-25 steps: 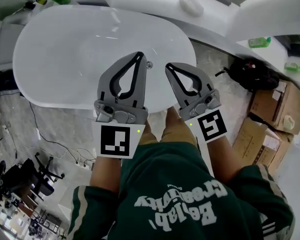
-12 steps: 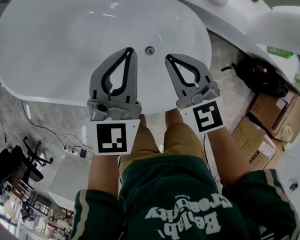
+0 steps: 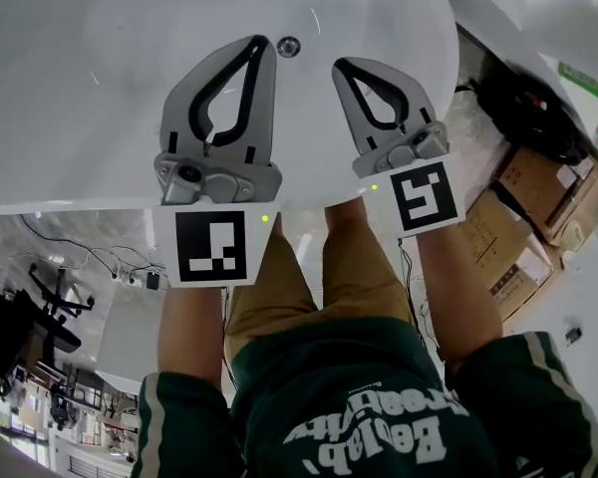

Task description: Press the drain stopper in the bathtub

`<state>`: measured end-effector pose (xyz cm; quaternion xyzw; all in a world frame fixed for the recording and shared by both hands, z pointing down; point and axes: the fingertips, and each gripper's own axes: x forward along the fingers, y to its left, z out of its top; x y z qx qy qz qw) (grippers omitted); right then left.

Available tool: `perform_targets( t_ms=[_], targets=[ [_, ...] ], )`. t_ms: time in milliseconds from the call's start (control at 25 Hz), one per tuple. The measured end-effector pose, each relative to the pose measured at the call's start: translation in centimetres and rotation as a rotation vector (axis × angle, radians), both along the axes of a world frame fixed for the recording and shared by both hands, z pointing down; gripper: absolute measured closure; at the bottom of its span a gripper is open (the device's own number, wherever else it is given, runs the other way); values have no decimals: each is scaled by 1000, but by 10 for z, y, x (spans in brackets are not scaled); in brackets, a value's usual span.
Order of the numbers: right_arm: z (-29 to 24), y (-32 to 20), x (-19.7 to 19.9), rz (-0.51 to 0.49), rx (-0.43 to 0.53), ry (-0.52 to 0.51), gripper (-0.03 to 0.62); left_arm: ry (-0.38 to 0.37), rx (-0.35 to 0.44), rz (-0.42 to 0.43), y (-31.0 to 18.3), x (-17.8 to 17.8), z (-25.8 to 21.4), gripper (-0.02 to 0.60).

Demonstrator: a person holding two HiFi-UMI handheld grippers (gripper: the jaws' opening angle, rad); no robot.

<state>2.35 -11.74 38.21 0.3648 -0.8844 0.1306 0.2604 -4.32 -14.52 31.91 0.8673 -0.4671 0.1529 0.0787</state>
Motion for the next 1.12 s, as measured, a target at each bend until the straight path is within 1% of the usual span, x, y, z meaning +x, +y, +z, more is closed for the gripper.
perform_targets(
  t_ms=[120,280,400,560,680,840,960,1120],
  targets=[
    [19,3,-8,-14,-30,26,580,0,-20,9,0,-1,19,575],
    [43,0,-19,-25,-64,31,579,8,-56,-2,-3,-8,44,575],
    [62,-1,-27,-55,-78,60,579,7,-83,-4,-2,-13,62,575],
    [91,4,-28,-61,-126,84,580,9,-127,-21,4,-16,84,575],
    [117,7,-31,-85,-148,102,580,13,-157,-34,7,-18,101,575],
    [148,7,-36,-100,-180,117,580,1,-176,-26,8,-18,125,575],
    [173,4,-40,-129,-182,130,579,-14,-187,-33,7,-18,141,575],
    [210,3,-39,-145,-211,153,579,0,-199,-62,8,-17,159,575]
  ],
)
